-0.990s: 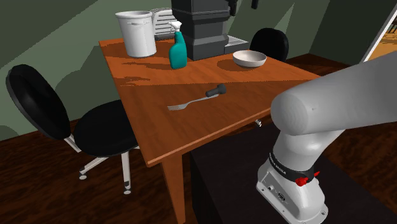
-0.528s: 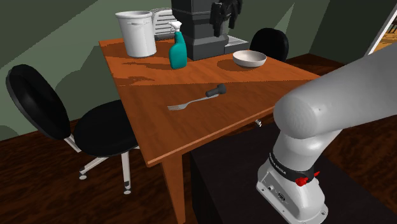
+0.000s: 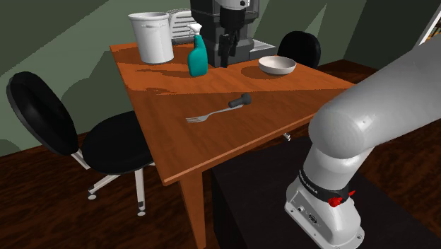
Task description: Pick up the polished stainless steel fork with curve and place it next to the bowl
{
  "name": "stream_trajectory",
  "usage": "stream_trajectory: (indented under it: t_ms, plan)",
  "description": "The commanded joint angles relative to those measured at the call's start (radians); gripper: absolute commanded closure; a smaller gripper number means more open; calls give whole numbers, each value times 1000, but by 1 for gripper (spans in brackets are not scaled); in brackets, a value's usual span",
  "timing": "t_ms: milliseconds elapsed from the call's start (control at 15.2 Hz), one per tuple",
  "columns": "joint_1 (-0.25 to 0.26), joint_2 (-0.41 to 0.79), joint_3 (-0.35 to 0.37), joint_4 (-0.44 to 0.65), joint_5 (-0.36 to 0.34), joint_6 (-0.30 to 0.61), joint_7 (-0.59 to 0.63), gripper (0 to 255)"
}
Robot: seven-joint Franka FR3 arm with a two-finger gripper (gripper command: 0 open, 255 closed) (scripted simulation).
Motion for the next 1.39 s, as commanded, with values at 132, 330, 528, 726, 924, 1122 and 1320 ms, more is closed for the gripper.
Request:
stream_trajectory:
  t_ms: [132,330,528,726,924,1122,1320]
  plan:
    - [75,69,-4,-38,31,82,-133,0]
    - [131,113,-3,-72,56,138,-233,0]
    - [188,155,-2,-107,83,192,-334,0]
    - [244,196,2,-142,113,245,-437,0]
    - [256,224,4,-161,122,287,-459,0]
    - [259,257,6,-177,126,337,-461,0]
    - [261,288,7,-189,131,380,-464,0]
